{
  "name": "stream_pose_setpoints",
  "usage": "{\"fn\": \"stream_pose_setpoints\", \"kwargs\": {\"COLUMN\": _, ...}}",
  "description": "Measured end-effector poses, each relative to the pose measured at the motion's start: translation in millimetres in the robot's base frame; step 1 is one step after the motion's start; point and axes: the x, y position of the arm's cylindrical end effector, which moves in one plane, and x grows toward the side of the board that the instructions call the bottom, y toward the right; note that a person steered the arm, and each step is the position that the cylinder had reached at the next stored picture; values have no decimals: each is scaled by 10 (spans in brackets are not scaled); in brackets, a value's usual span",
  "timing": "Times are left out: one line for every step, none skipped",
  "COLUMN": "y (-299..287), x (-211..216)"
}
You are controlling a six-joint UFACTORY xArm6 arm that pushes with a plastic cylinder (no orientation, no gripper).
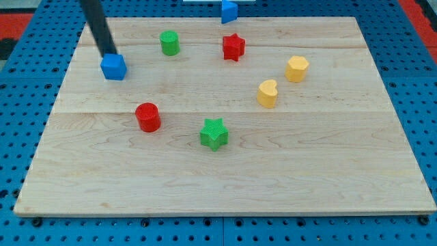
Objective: Push the blue cube in between the red circle and the green circle
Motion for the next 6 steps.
{"fn": "stream_pose_setpoints", "kwargs": {"y": 75, "x": 25}}
{"fn": "stream_pose_setpoints", "kwargs": {"y": -1032, "x": 156}}
{"fn": "stream_pose_setpoints", "kwargs": {"y": -772, "x": 354}}
{"fn": "stream_pose_setpoints", "kwargs": {"y": -97, "x": 383}}
{"fn": "stream_pose_setpoints", "kwargs": {"y": 442, "x": 429}}
{"fn": "stream_pose_setpoints", "kwargs": {"y": 242, "x": 1367}}
